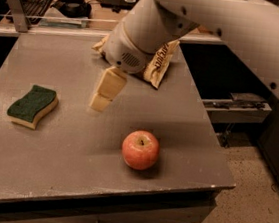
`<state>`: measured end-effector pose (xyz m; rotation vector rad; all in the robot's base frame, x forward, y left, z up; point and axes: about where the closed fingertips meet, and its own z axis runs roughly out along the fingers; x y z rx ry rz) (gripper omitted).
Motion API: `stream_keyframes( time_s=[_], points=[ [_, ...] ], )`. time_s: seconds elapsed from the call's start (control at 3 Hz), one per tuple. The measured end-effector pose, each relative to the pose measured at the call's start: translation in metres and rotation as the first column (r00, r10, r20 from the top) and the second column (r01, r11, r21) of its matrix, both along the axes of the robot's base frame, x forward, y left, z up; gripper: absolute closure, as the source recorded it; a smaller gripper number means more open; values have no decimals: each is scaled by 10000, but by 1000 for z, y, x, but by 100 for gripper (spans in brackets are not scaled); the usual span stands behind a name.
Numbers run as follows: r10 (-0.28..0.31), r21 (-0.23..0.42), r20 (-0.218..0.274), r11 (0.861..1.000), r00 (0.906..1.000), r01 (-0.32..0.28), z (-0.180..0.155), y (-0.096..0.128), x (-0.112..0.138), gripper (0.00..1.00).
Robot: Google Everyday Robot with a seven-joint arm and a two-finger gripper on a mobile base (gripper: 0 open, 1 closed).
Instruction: Move sponge near brown chip bag
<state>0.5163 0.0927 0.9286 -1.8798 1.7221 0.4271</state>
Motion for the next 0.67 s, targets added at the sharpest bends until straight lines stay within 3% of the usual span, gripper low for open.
stream_keyframes(
  time_s=[0.33, 0.67],
  points=[
    [788, 1011, -427, 9921, 9960, -741, -29, 77, 8, 0],
    [1019, 1385, -886, 9863, 9908, -890, -48, 115, 3, 0]
  ],
)
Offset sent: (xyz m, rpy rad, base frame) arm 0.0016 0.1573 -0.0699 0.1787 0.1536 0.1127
